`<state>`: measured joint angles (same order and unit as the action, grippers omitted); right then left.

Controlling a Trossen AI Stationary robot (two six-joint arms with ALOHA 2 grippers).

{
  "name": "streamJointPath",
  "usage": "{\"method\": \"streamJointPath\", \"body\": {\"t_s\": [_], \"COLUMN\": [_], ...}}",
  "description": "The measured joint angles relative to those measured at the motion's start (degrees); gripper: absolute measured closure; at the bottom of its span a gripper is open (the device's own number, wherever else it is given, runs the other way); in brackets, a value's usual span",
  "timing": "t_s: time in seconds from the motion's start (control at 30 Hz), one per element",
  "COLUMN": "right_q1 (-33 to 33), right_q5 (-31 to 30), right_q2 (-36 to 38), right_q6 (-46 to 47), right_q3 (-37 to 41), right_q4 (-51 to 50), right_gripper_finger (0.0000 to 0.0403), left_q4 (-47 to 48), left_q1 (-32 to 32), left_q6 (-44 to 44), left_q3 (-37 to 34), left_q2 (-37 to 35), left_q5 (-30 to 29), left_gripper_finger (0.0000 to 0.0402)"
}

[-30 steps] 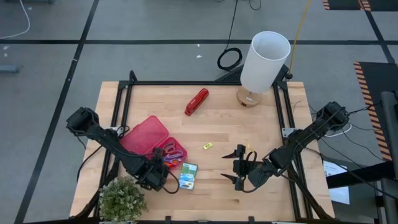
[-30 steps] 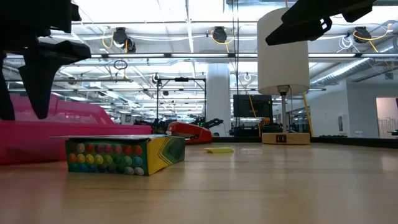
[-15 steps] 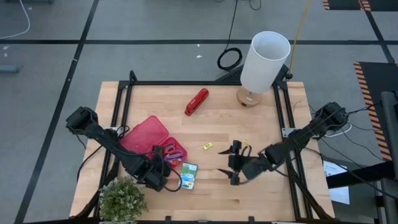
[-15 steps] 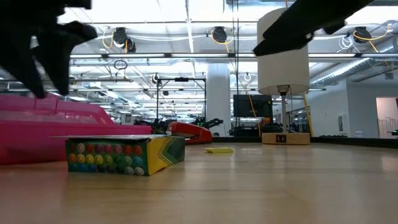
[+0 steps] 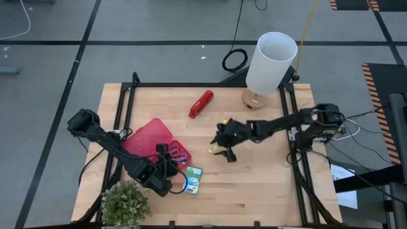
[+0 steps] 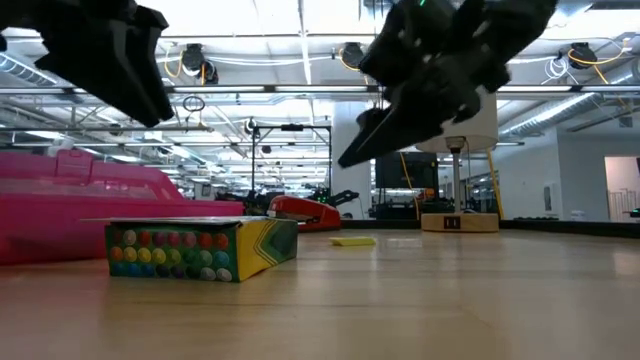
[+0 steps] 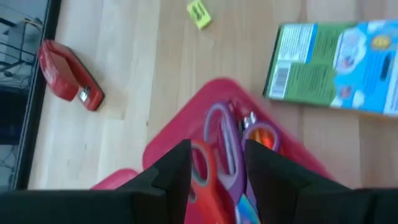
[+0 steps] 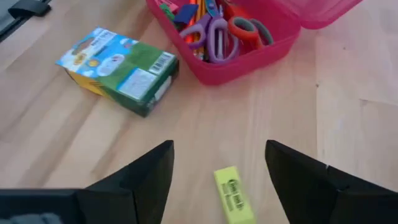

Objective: Pack school essentials
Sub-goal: Put the yellow eraser into the red supply box

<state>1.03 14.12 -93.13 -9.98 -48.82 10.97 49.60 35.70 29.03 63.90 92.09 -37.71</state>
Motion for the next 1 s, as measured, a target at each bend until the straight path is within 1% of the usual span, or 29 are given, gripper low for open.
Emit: {"method": "streamJointPath", "body": {"t_s": [0.1,0.2,0.37,0.63,0.8,1.0], "right_q1": [3.3,4.9,5.4,5.6,6.0,5.7], "right_q5": [5.5,8.6,8.7,8.4,8.2,6.0], "right_q2": [-3.6,-7.4,-11.7,-12.8,-13.1,-15.5], "right_q6": [-1.7,-3.0,-5.8,-7.8,-7.8,-7.5], "right_q3": [0.0,0.0,0.0,0.0,-0.1,-0.2], "right_q4": [2.3,2.8,3.4,2.8,2.3,2.7], "right_gripper_finger": [0.0167,0.0177,0.0191,0.0212,0.0245,0.0296], "left_q4": [-1.2,-3.7,-5.8,-6.7,-7.0,-7.9], "left_q1": [0.0,0.0,0.0,0.0,0.0,0.0], "left_q6": [-0.1,-0.2,-0.3,-0.1,0.2,-0.4], "left_q3": [0.0,0.0,0.0,0.0,0.0,0.0], "left_q2": [0.0,0.0,0.0,0.0,0.0,0.0], "left_q5": [-0.8,-1.4,-1.4,-1.4,-1.4,-1.4], "left_gripper_finger": [0.0250,0.0250,0.0250,0.0250,0.0250,0.0250]}}
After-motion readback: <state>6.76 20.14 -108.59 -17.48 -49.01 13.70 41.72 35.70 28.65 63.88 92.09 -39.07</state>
